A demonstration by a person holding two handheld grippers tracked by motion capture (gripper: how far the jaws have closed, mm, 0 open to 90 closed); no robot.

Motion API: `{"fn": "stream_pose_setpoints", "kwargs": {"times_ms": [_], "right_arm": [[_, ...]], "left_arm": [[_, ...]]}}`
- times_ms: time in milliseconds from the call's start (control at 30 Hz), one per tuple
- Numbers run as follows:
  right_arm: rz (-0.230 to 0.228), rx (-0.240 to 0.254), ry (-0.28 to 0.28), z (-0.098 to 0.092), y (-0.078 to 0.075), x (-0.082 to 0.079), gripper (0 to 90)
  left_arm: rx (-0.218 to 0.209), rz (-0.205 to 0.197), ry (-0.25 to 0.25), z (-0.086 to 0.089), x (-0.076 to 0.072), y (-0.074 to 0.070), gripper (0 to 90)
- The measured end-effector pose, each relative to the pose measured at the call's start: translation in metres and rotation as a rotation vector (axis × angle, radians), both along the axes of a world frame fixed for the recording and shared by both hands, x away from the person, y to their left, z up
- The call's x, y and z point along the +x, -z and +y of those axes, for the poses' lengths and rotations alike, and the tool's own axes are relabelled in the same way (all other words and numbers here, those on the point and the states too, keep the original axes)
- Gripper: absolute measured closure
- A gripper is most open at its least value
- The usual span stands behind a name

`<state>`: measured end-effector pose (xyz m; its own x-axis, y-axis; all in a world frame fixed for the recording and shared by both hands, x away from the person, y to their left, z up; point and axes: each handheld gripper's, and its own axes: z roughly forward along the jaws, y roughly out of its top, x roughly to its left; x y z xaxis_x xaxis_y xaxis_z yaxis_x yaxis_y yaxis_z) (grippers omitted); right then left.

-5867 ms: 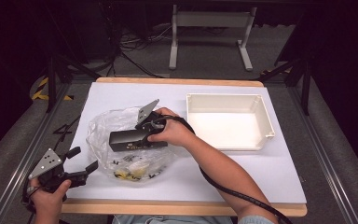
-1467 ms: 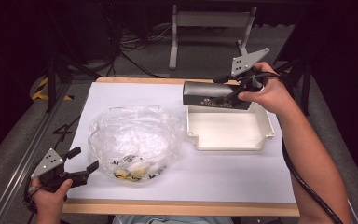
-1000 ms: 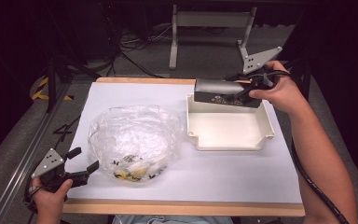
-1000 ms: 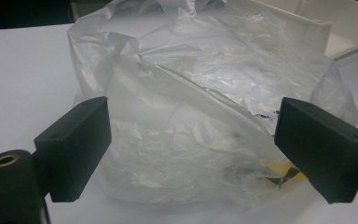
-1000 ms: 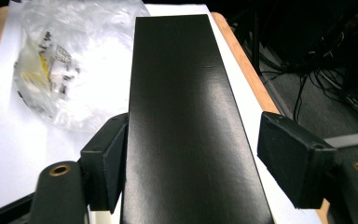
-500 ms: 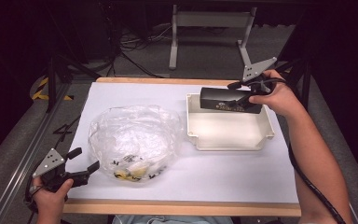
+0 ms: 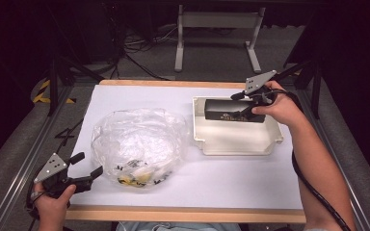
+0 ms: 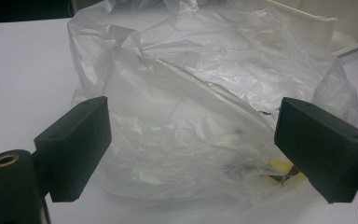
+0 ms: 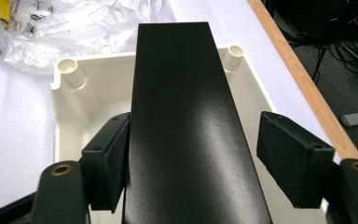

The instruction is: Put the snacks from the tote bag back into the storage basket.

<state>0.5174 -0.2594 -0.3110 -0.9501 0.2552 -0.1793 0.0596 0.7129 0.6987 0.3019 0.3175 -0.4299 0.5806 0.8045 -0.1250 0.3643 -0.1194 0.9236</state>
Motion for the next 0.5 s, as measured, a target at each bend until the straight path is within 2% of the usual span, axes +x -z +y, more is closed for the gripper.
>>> {"fn": "stream_pose_setpoints", "kwargs": {"times_ms": [200,367,500], "right_arm": [[0.017,0.001,-0.003,0.001,0.015,0.003,28.8],[-0.002,-0.002,-0.015,0.0,0.024,0.005,28.8],[0.004,-0.007,-0.023,-0.001,0.032,0.007,28.8]], "left_arm": [[0.0,0.0,-0.001,0.0,0.0,0.0,11.8],[0.002,0.002,0.0,0.0,0.0,0.0,11.8],[0.0,0.005,-0.001,0.0,0.0,0.001,11.8]]}}
